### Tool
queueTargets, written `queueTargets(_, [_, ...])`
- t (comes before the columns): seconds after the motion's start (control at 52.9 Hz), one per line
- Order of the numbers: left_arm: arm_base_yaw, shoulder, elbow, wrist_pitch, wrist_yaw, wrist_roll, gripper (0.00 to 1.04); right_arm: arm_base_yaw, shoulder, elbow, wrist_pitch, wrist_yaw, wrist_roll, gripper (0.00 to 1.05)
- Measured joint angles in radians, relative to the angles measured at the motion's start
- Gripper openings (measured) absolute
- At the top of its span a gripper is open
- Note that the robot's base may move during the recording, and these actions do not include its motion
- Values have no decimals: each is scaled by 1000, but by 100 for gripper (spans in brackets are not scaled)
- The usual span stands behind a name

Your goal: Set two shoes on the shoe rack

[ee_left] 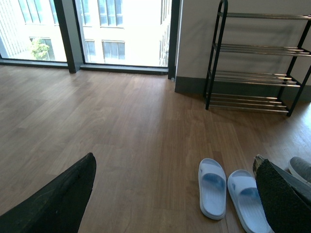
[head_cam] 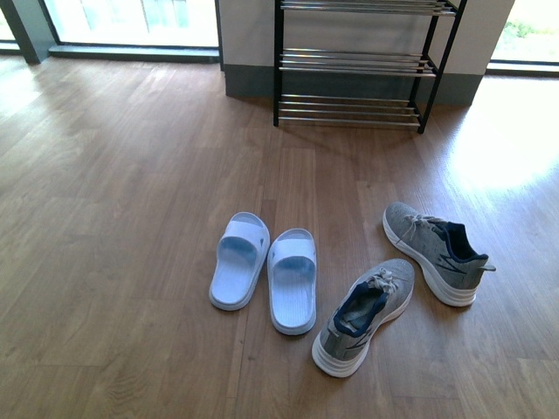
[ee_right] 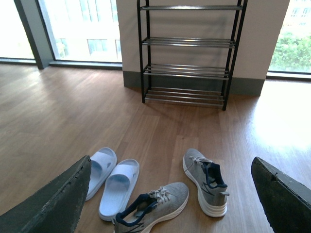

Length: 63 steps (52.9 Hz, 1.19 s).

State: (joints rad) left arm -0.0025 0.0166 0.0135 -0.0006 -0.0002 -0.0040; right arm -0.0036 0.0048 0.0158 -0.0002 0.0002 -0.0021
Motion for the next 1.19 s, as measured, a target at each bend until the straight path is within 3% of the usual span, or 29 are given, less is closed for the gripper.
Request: queueTargets(1.192, [0,0,0,0,-2,0,95,0,0,0,0,-2,0,95])
